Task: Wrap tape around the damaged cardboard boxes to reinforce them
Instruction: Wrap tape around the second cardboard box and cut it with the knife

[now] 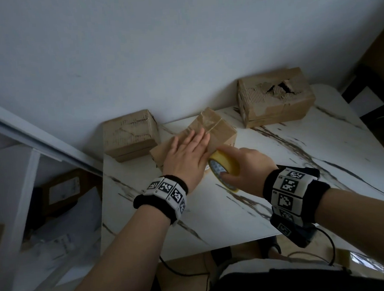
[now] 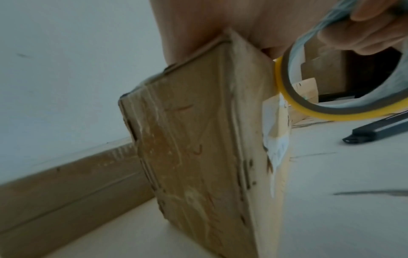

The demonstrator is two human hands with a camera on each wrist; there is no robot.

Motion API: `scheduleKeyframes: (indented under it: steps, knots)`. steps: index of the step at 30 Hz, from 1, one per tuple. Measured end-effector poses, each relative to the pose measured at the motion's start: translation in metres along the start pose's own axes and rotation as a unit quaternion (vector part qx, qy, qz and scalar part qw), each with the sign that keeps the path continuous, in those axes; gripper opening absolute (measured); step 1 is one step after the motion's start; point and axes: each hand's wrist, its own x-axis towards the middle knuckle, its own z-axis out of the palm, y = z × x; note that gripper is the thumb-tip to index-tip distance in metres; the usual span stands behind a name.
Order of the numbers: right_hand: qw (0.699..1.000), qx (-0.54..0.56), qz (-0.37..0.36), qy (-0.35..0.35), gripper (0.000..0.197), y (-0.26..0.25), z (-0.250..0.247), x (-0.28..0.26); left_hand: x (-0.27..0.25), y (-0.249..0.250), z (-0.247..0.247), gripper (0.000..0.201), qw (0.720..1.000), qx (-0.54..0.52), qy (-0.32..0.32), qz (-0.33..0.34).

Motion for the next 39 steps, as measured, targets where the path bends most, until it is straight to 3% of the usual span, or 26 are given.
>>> scheduleKeyframes:
  steps: [4, 8, 10, 12, 14, 16, 19, 24, 30, 32, 35, 39]
  knots:
    - [0.999, 0.025, -0.033, -0.018, 0.067, 0.010, 0.006, -0.001, -0.001, -0.002, -0.003, 0.053, 1.000, -0.014, -0.002, 0.010]
    - [0.993, 0.100, -0.053, -0.044, 0.061, 0.017, -0.001, 0.001, 0.001, -0.006, -0.003, 0.071, 0.999, 0.037, -0.034, 0.020]
    - [0.982, 0.185, -0.029, -0.015, 0.055, 0.023, -0.003, 0.003, 0.001, -0.003, 0.000, 0.071, 0.999, 0.047, -0.027, 0.009]
    - [0.971, 0.228, 0.028, 0.061, 0.044, 0.040, -0.002, 0.008, 0.003, 0.001, 0.001, 0.068, 0.999, 0.040, -0.021, -0.005]
    - [0.977, 0.171, 0.095, 0.083, 0.034, 0.064, -0.002, 0.017, 0.005, 0.002, 0.000, 0.070, 0.999, 0.047, -0.021, -0.011]
    - [0.990, 0.019, 0.141, -0.011, 0.038, 0.085, -0.004, 0.021, 0.008, 0.001, -0.003, 0.073, 0.998, 0.057, -0.021, -0.021]
    - [0.965, -0.160, 0.151, -0.140, 0.054, 0.102, -0.004, 0.021, 0.011, 0.002, -0.008, 0.078, 0.996, 0.069, -0.025, -0.053]
    - [0.963, -0.198, 0.133, -0.122, 0.026, 0.111, 0.001, 0.020, 0.015, 0.009, -0.011, 0.080, 0.995, 0.056, -0.022, -0.075]
    - [0.963, -0.197, 0.112, -0.149, 0.020, 0.116, -0.001, 0.022, 0.019, 0.002, -0.013, 0.080, 0.993, 0.075, -0.024, -0.085]
    - [0.970, -0.158, 0.115, -0.141, 0.017, 0.117, 0.000, 0.026, 0.017, 0.001, -0.011, 0.082, 0.992, 0.090, -0.019, -0.086]
    - [0.991, -0.015, 0.114, -0.069, 0.016, 0.107, -0.005, 0.032, 0.013, 0.003, -0.011, 0.083, 0.987, 0.087, 0.008, -0.133]
    - [0.980, 0.171, 0.090, 0.055, 0.033, 0.084, -0.019, 0.033, 0.000, 0.007, -0.013, 0.066, 0.972, 0.028, 0.115, -0.204]
